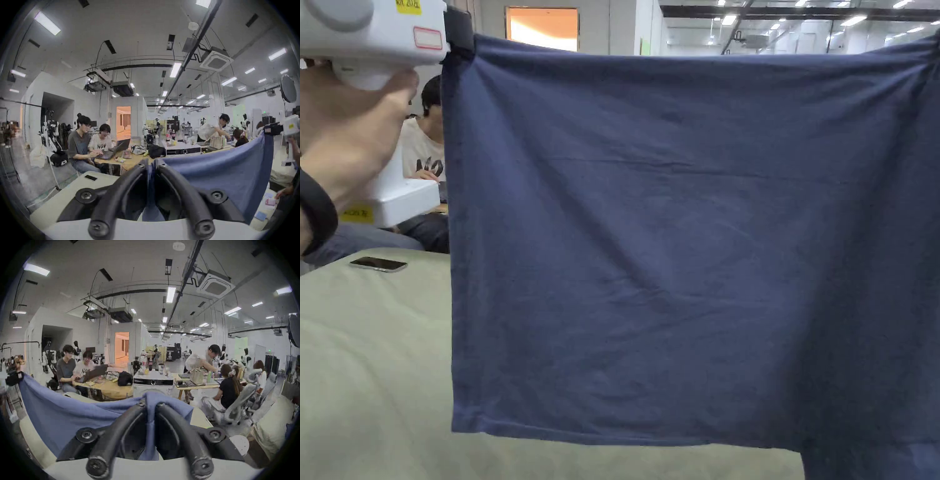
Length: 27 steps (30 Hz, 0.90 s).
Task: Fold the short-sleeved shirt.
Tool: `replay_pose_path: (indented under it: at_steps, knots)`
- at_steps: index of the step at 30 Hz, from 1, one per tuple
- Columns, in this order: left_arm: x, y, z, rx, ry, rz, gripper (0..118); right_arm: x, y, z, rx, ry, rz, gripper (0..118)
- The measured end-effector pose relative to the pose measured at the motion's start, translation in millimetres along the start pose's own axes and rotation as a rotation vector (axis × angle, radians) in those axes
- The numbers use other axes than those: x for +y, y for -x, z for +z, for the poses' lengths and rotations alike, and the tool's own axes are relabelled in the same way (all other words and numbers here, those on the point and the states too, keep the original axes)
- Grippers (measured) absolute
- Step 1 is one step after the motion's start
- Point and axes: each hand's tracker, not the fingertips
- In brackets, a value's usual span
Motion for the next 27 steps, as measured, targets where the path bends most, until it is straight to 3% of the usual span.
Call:
replay_pose_path:
  at_steps: [5, 10, 13, 18, 27]
  knots:
    - [5.2, 2.2, -37.0, 0.028, 0.015, -0.058, 2, 19.8, 11.0, -33.0, -0.032, -0.012, 0.09, 2]
    - [9.9, -1.8, -42.6, 0.026, -0.01, 0.077, 2, 28.4, 14.7, -62.1, -0.043, -0.018, 0.063, 2]
    - [15.1, 0.4, -67.4, 0.06, 0.015, 0.012, 2, 32.9, 20.1, -83.3, -0.071, 0.009, 0.118, 2]
    - [12.7, 0.8, -90.1, 0.072, 0.037, -0.026, 2, 35.8, 21.7, -109.5, -0.062, 0.0, 0.066, 2]
    - [-52.9, 3.6, -86.6, 0.024, 0.124, 0.034, 2, -18.4, 29.3, -116.2, -0.028, 0.088, 0.082, 2]
